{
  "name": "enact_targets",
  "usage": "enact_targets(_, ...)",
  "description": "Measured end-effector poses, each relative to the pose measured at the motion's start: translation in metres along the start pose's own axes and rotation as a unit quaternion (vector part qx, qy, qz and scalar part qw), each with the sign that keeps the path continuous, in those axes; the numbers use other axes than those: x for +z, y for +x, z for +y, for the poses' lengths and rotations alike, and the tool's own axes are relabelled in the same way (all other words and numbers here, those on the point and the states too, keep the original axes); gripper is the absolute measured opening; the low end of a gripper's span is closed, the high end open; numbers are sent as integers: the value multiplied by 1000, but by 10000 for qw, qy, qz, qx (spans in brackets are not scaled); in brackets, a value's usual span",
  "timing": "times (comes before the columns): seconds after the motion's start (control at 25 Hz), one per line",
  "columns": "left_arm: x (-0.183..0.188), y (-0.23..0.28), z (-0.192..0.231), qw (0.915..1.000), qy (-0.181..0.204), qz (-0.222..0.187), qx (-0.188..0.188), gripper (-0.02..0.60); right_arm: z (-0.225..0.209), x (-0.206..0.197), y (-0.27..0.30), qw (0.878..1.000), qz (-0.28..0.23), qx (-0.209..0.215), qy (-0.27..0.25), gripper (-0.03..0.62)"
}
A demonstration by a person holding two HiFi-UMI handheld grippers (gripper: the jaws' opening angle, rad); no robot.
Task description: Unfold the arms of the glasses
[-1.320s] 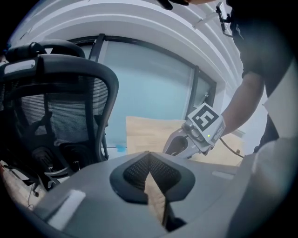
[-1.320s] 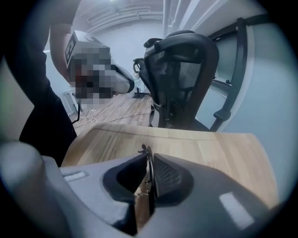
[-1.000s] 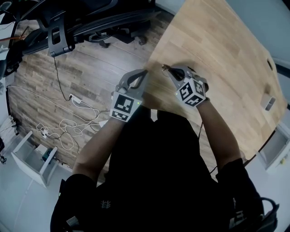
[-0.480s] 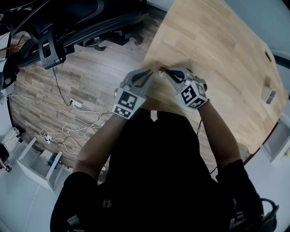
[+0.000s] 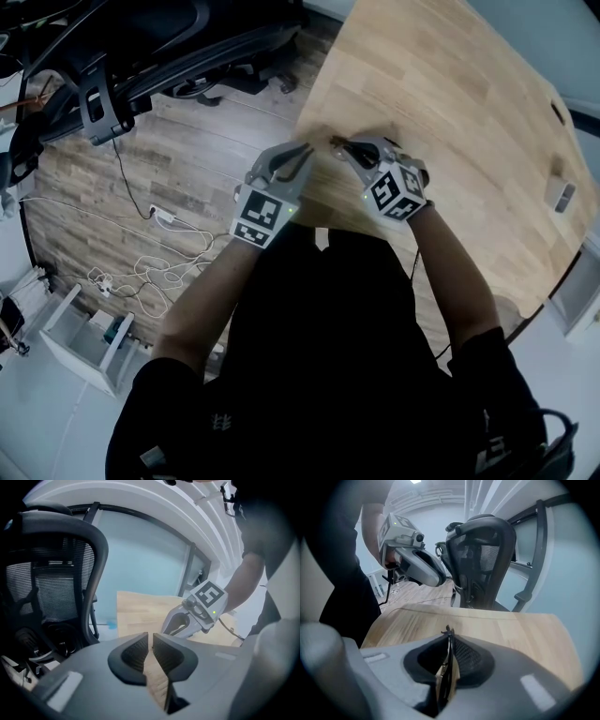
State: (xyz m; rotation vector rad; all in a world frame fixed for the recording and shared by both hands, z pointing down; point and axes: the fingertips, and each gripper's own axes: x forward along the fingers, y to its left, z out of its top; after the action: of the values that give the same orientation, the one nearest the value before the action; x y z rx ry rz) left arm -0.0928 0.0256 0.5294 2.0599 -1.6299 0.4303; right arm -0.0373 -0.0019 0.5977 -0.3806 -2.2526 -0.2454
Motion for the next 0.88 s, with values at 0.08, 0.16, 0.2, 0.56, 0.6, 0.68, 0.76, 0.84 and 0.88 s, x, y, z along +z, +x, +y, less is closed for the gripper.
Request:
enact_targets(0.08, 0, -1, -2, 10000, -9, -13, 23, 38, 1, 0, 0, 10000, 5, 11, -50, 31)
enact_targets(0.16, -1, -3, -3, 10000, -22, -24, 41, 38, 2, 1, 0, 10000, -1, 16, -88, 31)
enact_targets(0.2, -1, -4, -4, 10000, -29, -25, 46, 38, 2, 1, 0, 9999, -9, 17, -101, 31)
enact_targets(0.56, -11, -4, -11, 9999, -121, 52, -46, 45, 7, 11, -22, 9988, -438, -105, -174, 17)
enact_targets(0.6, -13, -1, -14, 9997, -157, 98, -146, 64, 8, 12, -26, 9984, -531, -114, -154, 17)
enact_targets(0.68, -16, 7, -23, 9989, -205, 206, -371, 131, 10, 15, -35, 9973, -717, -131, -124, 17)
enact_targets(0.76, -17, 16, -32, 9980, -194, 258, -545, 167, 11, 18, -42, 9959, -878, -165, -108, 17)
enact_targets(0.84, -16, 23, -40, 9972, -157, 274, -671, 179, 12, 20, -48, 9948, -991, -219, -67, 17)
enact_targets(0.88, -16, 27, -43, 9969, -140, 282, -724, 179, 12, 20, -50, 9943, -1037, -250, -38, 17)
